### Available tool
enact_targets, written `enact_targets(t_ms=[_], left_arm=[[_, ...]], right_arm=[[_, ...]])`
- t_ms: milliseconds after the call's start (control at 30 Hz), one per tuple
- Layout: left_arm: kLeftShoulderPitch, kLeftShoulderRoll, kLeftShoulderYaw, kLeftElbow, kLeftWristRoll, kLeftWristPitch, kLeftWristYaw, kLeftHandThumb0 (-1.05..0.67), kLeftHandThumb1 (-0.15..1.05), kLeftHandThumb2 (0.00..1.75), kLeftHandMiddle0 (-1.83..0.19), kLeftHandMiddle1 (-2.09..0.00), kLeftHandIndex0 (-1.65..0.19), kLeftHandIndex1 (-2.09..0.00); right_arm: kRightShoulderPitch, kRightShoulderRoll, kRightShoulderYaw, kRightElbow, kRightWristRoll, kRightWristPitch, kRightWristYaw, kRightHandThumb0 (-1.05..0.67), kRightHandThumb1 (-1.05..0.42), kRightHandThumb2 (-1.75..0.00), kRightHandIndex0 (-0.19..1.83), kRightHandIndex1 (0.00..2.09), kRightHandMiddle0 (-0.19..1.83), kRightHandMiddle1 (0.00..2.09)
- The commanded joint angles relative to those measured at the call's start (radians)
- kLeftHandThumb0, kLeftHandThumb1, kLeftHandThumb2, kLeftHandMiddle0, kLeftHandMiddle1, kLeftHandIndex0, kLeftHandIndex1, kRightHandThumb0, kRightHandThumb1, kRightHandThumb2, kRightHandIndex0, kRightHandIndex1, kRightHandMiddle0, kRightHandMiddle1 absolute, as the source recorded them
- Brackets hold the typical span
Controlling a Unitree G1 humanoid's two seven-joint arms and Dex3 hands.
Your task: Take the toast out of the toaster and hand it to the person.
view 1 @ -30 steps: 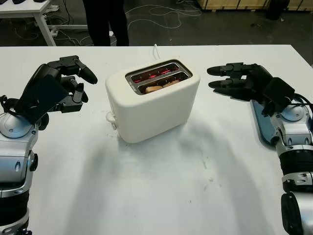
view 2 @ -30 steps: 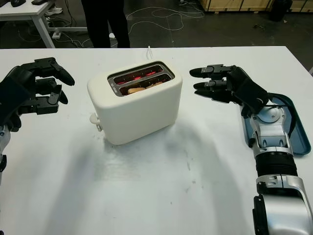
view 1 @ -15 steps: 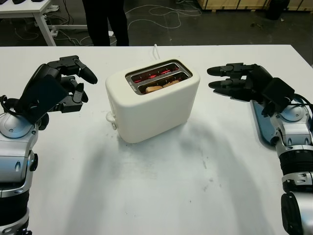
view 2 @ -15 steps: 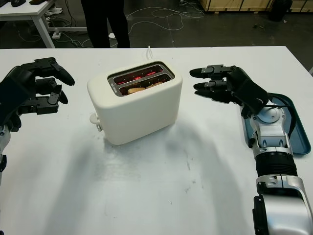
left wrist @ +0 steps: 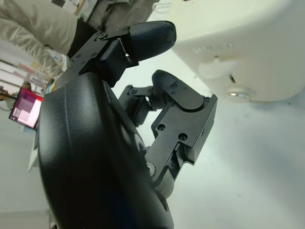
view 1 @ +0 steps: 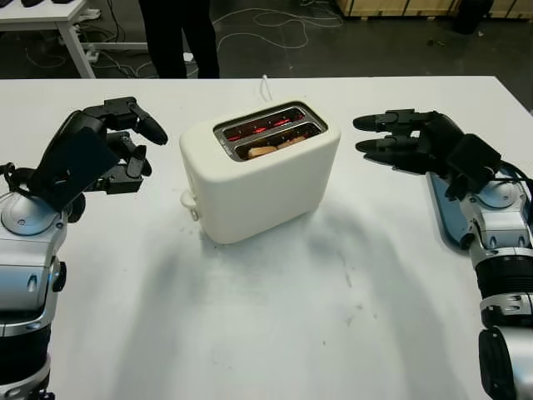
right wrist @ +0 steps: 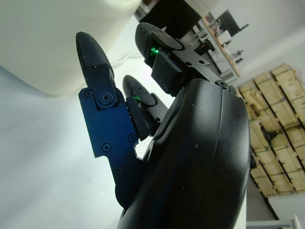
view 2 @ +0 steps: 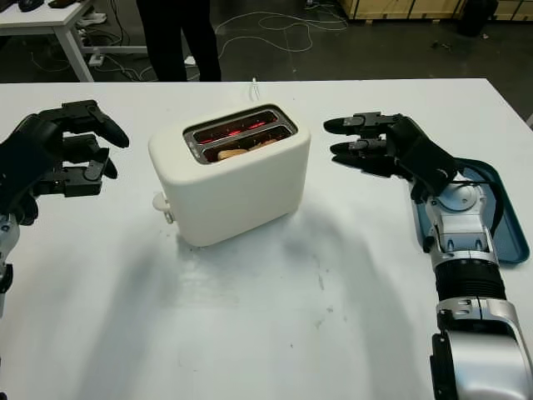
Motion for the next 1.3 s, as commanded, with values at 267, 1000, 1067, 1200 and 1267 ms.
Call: enact_targets(t_ms=[267,1000,1067,1200,1267], left_arm=[[-0.012,-0.001,0.003,-0.015,0.003,0.023,0.005,0.04,0.62,1.21,-0.66,-1.53,-0.55,-1.42],[-0.03,-0.014,-0.012,-0.001,0.008,0.026,0.008,0.0,0.59,1.26,-0.61,-1.56,-0.52,-1.44],[-0.029,-0.02,-0.011,0.0,0.006,0.025,0.01,0.01,0.6,1.27,-0.61,-1.56,-0.52,-1.44],[-0.021,-0.028,-0.013,0.004,0.009,0.011,0.015,0.03,0.61,1.28,-0.63,-1.57,-0.52,-1.44],[-0.014,-0.032,-0.015,0.01,0.014,-0.013,0.019,0.04,0.61,1.28,-0.63,-1.57,-0.52,-1.45]], right_arm=[[0.006,0.004,-0.001,-0.004,0.004,-0.012,-0.001,-0.5,-0.83,0.0,0.89,0.01,0.81,0.0],[-0.277,-0.057,0.004,-0.081,-0.051,0.018,-0.039,-0.36,-0.69,0.0,0.87,0.02,0.79,0.02],[-0.333,-0.054,0.016,-0.075,-0.064,0.016,-0.041,-0.43,-0.67,0.0,0.9,0.03,0.83,0.03],[-0.422,-0.03,0.052,-0.039,-0.085,-0.013,-0.031,-0.63,-0.66,0.0,0.99,0.08,0.91,0.05],[-0.454,-0.022,0.087,-0.028,-0.111,-0.027,-0.027,-0.67,-0.66,0.0,1.0,0.09,0.92,0.05]])
